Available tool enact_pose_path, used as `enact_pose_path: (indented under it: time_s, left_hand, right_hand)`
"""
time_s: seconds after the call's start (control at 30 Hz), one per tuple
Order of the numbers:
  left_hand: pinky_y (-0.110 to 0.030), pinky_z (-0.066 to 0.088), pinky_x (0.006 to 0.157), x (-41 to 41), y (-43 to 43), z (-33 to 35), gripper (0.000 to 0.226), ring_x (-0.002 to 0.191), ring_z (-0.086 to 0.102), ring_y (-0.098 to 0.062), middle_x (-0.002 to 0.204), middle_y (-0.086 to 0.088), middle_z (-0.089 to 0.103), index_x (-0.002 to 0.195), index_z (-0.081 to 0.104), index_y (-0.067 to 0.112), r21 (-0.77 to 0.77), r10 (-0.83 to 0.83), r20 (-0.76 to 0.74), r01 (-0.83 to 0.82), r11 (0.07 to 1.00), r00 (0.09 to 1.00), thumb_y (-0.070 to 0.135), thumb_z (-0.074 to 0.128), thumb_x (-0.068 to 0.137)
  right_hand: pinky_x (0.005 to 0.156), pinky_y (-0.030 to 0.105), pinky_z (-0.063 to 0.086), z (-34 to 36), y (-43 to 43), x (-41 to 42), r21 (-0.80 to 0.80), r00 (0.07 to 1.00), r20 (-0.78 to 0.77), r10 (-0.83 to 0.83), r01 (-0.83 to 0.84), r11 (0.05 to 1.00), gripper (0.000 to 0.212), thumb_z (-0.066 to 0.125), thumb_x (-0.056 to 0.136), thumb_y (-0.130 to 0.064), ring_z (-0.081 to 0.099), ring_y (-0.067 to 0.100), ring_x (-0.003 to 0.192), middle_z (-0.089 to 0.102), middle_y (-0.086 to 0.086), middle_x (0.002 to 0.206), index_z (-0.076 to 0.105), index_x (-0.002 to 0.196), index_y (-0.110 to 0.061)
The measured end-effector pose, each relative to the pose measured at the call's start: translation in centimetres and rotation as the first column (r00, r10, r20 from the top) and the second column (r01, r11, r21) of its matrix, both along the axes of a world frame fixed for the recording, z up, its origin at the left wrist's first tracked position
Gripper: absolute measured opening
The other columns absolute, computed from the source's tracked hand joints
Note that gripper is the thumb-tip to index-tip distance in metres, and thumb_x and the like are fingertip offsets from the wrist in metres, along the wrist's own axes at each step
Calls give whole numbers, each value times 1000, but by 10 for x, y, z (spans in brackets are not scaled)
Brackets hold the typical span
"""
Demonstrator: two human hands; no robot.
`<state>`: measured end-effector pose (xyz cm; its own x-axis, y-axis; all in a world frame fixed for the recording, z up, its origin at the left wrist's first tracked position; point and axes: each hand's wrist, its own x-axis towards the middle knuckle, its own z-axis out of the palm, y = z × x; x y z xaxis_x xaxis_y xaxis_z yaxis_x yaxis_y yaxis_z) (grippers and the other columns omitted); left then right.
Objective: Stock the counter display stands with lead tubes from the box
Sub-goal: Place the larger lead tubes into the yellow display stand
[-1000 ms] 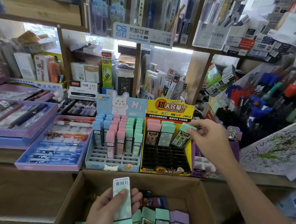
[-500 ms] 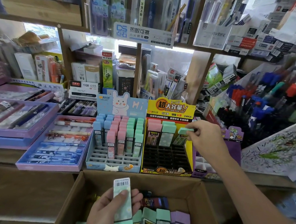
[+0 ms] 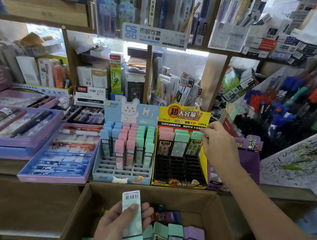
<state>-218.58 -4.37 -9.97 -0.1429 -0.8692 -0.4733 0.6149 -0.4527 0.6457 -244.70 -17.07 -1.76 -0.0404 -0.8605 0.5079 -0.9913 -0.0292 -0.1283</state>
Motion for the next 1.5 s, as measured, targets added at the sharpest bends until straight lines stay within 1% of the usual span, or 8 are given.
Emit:
enact_pose_path:
  time_s: [0.4, 0.57, 0.8, 0.9, 1.0, 1.1, 1.33, 1.5]
  left_hand:
    - [-47, 64, 58, 1, 1, 3, 23, 82, 76, -46, 98, -38, 72, 113, 66, -13, 19, -5, -8, 6, 1000, 1000, -8, 59, 92]
    - [-43, 64, 56, 0, 0, 0, 21, 81, 76, -45, 97, -37, 73, 113, 66, -10, 16, 34, 47, -35, 999, 998, -1, 57, 98]
    - [-35, 51, 70, 1, -5, 0, 15, 87, 76, -28, 83, -3, 81, 84, 83, 26, -12, 77, 371, -78, 997, 925, 30, 70, 92]
    - [-33, 55, 65, 2, -4, -4, 16, 75, 78, -20, 85, -2, 81, 78, 81, 38, -37, 59, 373, -49, 998, 926, 35, 70, 89]
    - [-39, 60, 71, -2, -2, -10, 15, 85, 78, -29, 93, -10, 80, 89, 82, 31, -82, 64, 330, -38, 996, 942, 37, 72, 80]
    - [-45, 59, 77, -6, 0, -17, 26, 90, 75, -34, 100, -19, 78, 100, 80, 19, -121, 95, 287, -63, 991, 953, 32, 74, 78]
    - [-29, 60, 59, 3, -3, -18, 12, 75, 77, -22, 91, -13, 78, 91, 81, 14, -107, 161, 238, -139, 985, 958, 10, 70, 89]
    - [-32, 52, 68, 4, -3, -16, 23, 60, 64, -15, 77, -11, 72, 65, 76, 19, -90, 77, 271, -55, 994, 959, 13, 72, 87]
  right_hand:
    - [83, 42, 56, -10, -4, 5, 52, 998, 37, 58, -59, 997, 22, 54, 98, -1, 68, 30, 96, 69, 9, 112, 72, 112, -3]
    - [86, 36, 56, -6, 13, 11, 10, 968, 224, 111, -116, 993, 26, 59, 100, -8, 70, 22, 92, 71, 4, 114, 71, 122, -7]
    - [45, 16, 48, -34, 102, 55, 264, 608, 792, 45, -409, 873, 18, 70, 97, -21, 69, 11, 55, 75, -4, 76, 75, 85, -34]
    - [59, 31, 58, -56, 130, 78, 475, 487, 851, -196, -554, 684, 4, 78, 88, -41, 76, 20, 73, 79, -1, 86, 78, 89, -37]
    - [95, 31, 58, -75, 141, 90, 523, 481, 844, -236, -645, 557, 39, 85, 75, -56, 76, 14, 95, 81, -2, 97, 81, 99, -25]
    - [98, 32, 55, -82, 142, 90, 504, 431, 863, -264, -703, 501, 43, 86, 74, -47, 75, 12, 103, 81, -1, 103, 81, 104, -18]
    - [66, 30, 55, -90, 132, 75, 376, 247, 925, -288, -704, 602, 7, 78, 91, -18, 71, 20, 76, 77, 16, 87, 80, 89, -11]
    - [54, 31, 58, -89, 127, 64, 211, -77, 948, -309, -577, 789, 39, 77, 85, -27, 76, 38, 79, 72, 34, 100, 70, 106, 4]
